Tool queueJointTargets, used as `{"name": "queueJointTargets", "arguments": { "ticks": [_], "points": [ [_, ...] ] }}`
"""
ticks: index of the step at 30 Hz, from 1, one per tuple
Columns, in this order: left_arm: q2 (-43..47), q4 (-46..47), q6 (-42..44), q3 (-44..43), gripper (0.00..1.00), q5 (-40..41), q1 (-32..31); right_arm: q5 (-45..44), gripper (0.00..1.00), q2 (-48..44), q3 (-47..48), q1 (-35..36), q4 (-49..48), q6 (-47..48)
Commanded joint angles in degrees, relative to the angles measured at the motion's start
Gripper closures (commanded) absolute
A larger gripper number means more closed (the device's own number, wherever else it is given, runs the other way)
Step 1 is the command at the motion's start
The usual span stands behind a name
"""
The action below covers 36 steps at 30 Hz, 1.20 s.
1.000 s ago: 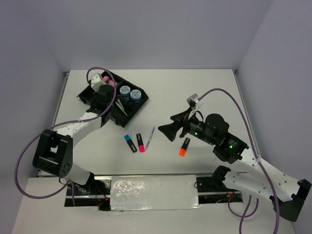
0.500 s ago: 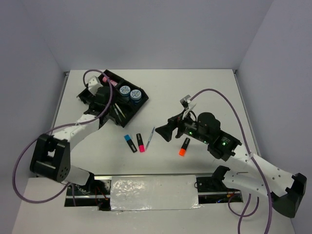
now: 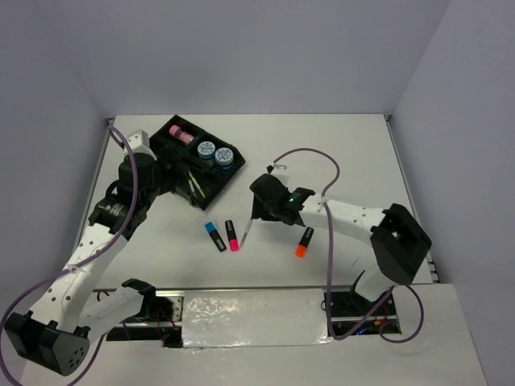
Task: Sort the stationery into containers
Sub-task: Place the pen in the storage box, then pick up the pen from the center of the board.
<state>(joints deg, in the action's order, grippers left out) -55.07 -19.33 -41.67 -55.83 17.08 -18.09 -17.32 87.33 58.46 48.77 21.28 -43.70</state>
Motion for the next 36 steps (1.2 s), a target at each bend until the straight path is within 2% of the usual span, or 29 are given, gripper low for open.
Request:
{"name": "queueJointTargets", "arguments": {
  "ticks": [1, 4, 8, 13, 26, 31, 33, 35, 36],
  "points": [
    [1.89, -13.07, 9.65, 0.38, 0.12, -7.23, -0.28, -7.28, 0.41, 3.79, 4.99, 2.46, 4.21, -8.50],
    [2.77, -15.03, 12.83, 2.04, 0.12, -8.91, -0.28, -7.38, 0.43, 8.10, 8.15, 3.26, 5.35, -10.87],
    [4.44, -14.07, 13.72, 5.20, 0.11, -9.25, -0.28, -7.81, 0.46, 12.33, 10.88, 4.57, 6.31, -13.24],
    [4.62, -14.42, 14.07, 5.12, 0.11, -9.26, -0.28, -8.52, 0.49, 16.38, 13.78, 5.63, 8.86, -14.57],
    [5.67, -14.33, 13.98, 5.39, 0.10, -9.43, -0.28, -7.64, 0.57, 22.70, 14.93, 7.65, 10.28, -19.05],
    [5.85, -14.33, 13.90, 5.56, 0.08, -9.43, -0.28, -6.59, 0.79, 25.35, 14.59, 7.13, 11.42, -19.93],
    [5.94, -14.15, 13.72, 5.82, 0.06, -9.52, -0.37, -5.62, 0.80, 24.65, 12.22, 6.51, 9.50, -19.75],
    [5.33, -13.89, 13.37, 5.82, 0.06, -9.87, -0.37, -4.65, 0.90, 23.33, 9.94, 5.64, 8.35, -19.32],
    [4.89, -13.80, 13.11, 5.74, 0.06, -10.22, -0.37, -4.56, 0.92, 22.72, 9.23, 5.37, 8.34, -19.23]
  ]
}}
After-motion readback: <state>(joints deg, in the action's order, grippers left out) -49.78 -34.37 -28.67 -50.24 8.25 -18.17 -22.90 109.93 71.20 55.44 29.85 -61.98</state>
